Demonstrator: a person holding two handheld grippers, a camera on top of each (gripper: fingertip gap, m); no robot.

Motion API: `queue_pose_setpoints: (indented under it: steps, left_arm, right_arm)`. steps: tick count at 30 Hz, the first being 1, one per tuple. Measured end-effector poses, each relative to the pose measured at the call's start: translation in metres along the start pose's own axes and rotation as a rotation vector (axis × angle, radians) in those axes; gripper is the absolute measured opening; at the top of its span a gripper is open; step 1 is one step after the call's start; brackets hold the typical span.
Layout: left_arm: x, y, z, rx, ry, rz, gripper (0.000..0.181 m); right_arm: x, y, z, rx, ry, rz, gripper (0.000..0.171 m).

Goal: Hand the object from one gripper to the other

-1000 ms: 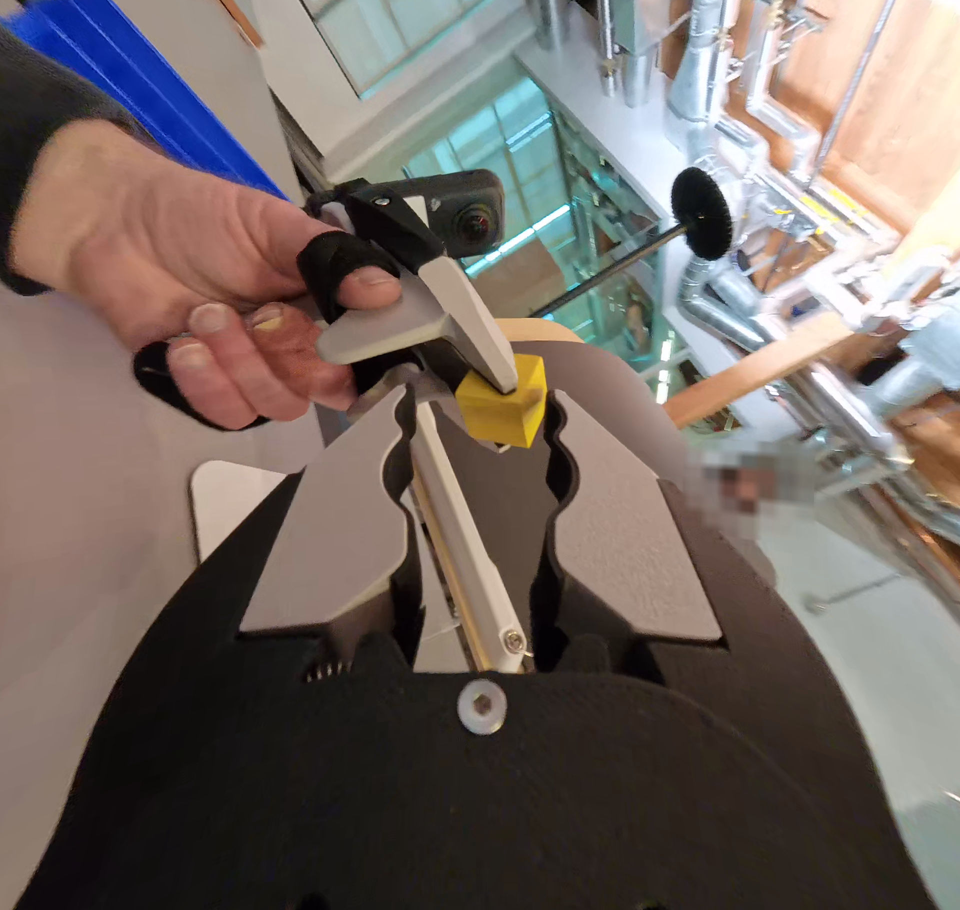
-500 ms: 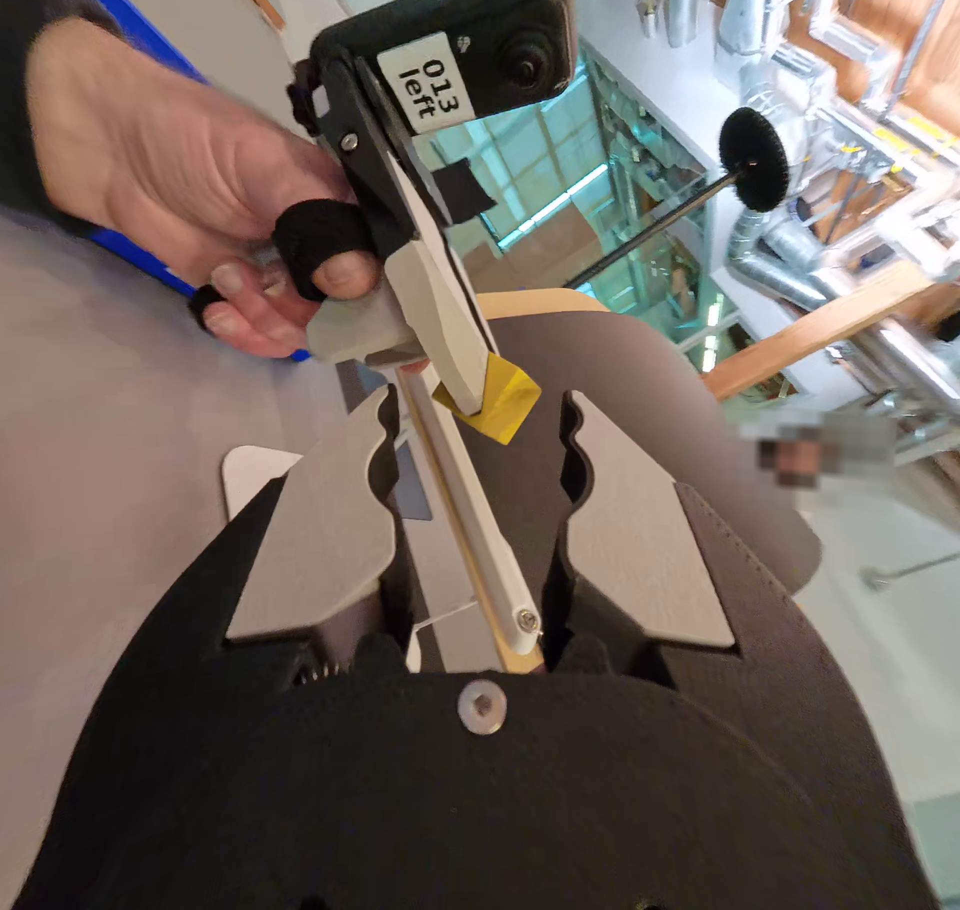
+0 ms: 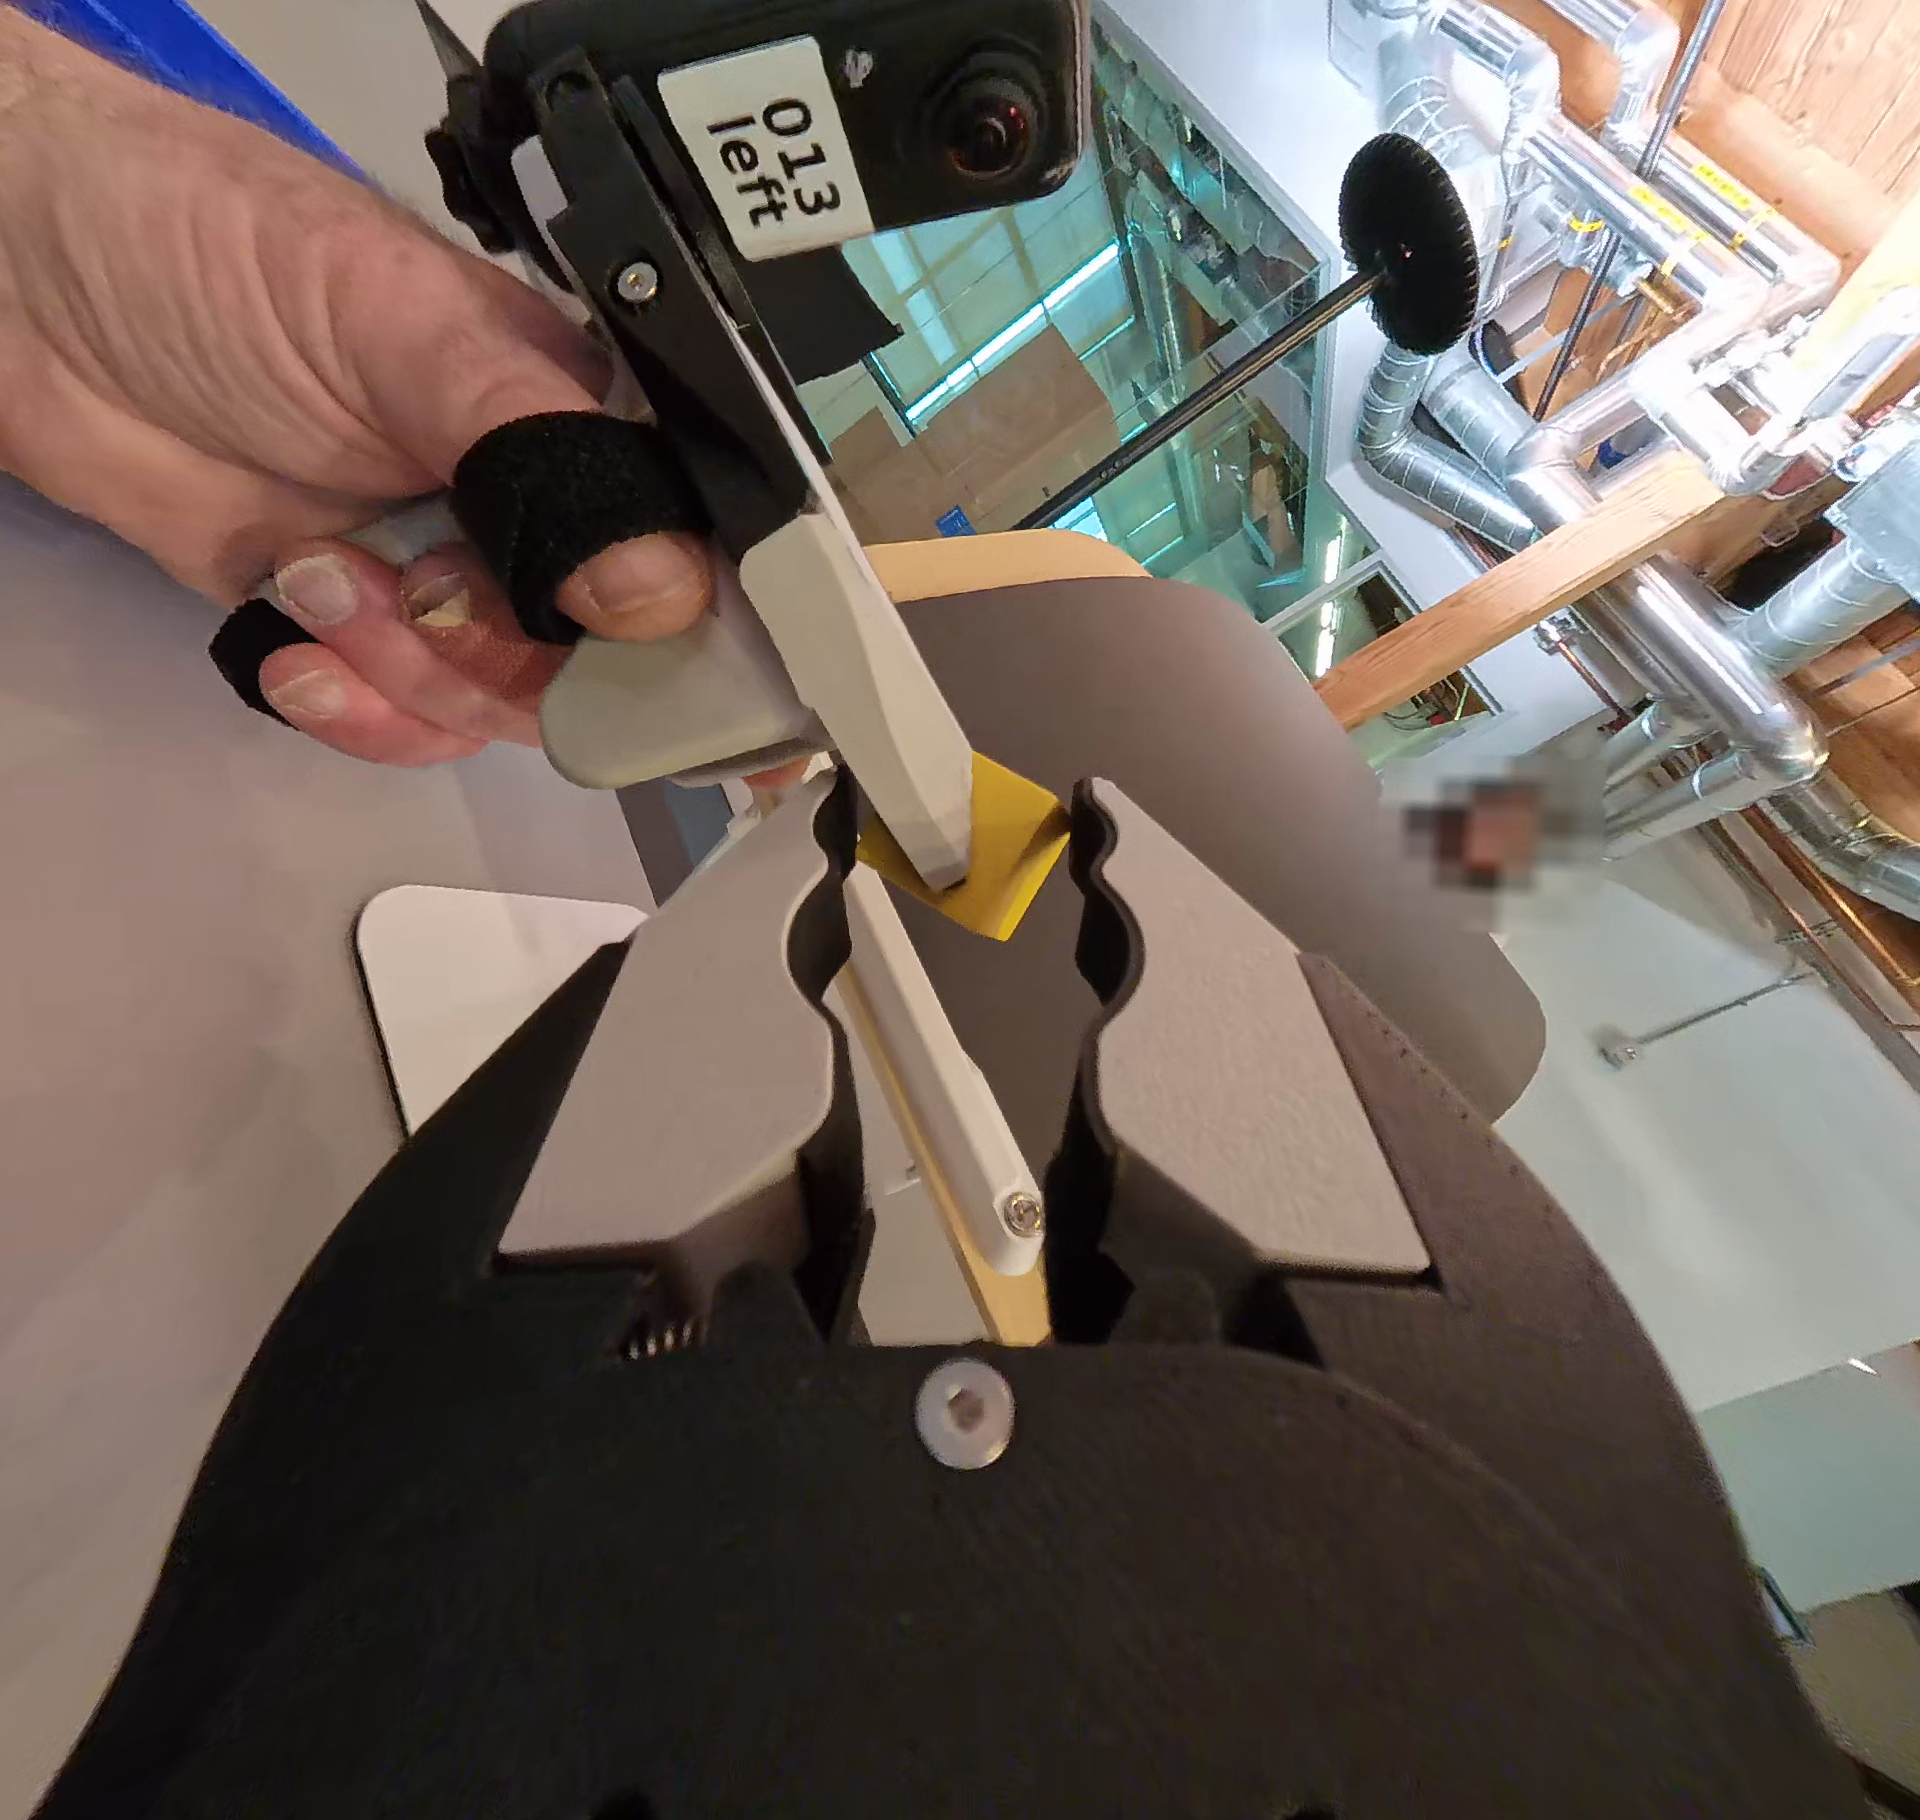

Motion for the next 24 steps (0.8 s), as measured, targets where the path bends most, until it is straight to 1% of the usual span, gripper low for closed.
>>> queue_pose_setpoints:
  steps: [2, 4, 6, 9, 11, 13, 15, 17, 18, 21, 23, 24]
  left_arm:
    - [0.001, 0.002, -0.001, 0.016, 0.02, 0.034, 0.027]
    - [0.003, 0.005, -0.005, 0.075, 0.039, 0.081, 0.03]
    - [0.003, 0.009, -0.008, 0.12, 0.091, 0.142, 0.038]
    - [0.002, 0.014, -0.01, 0.186, 0.165, 0.224, 0.047]
    - [0.002, 0.014, -0.011, 0.231, 0.248, 0.309, 0.053]
    - [0.003, 0.012, -0.011, 0.275, 0.331, 0.382, 0.058]
    - [0.005, 0.007, -0.01, 0.291, 0.381, 0.418, 0.065]
    - [0.007, 0.0, -0.007, 0.265, 0.428, 0.441, 0.071]
    - [0.009, -0.003, -0.006, 0.258, 0.443, 0.455, 0.072]
    - [0.013, -0.01, -0.002, 0.232, 0.493, 0.475, 0.067]
    - [0.015, -0.013, 0.0, 0.217, 0.503, 0.487, 0.061]
    - [0.017, -0.014, 0.001, 0.209, 0.5, 0.497, 0.053]
  right_arm:
    - [0.001, 0.001, -0.002, 0.03, -0.052, -0.01, 0.038]
    - [0.005, 0.003, -0.003, 0.08, -0.162, -0.027, 0.038]
    - [0.009, 0.005, -0.004, 0.148, -0.28, -0.068, 0.038]
    - [0.016, 0.011, -0.007, 0.299, -0.483, -0.126, 0.038]
    - [0.019, 0.014, -0.008, 0.383, -0.568, -0.142, 0.038]
    - [0.016, 0.015, -0.006, 0.419, -0.568, -0.158, 0.038]
    - [0.011, 0.014, -0.006, 0.422, -0.525, -0.163, 0.038]
    - [0.006, 0.012, -0.006, 0.416, -0.476, -0.156, 0.038]
    - [0.005, 0.012, -0.006, 0.416, -0.462, -0.15, 0.038]
    - [0.0, 0.011, -0.006, 0.4, -0.395, -0.152, 0.038]
    - [-0.001, 0.011, -0.006, 0.39, -0.362, -0.156, 0.038]
    - [-0.001, 0.012, -0.007, 0.393, -0.358, -0.155, 0.038]
Point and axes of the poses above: each gripper's, where its closed fingertips meet, y back along the fingers, z out of its underside, x = y × z across the jaws, the point moved 5 cm from there along y, back along the fingers, and after that the axes turned 2 degrees about z, right-handed, at the moved point
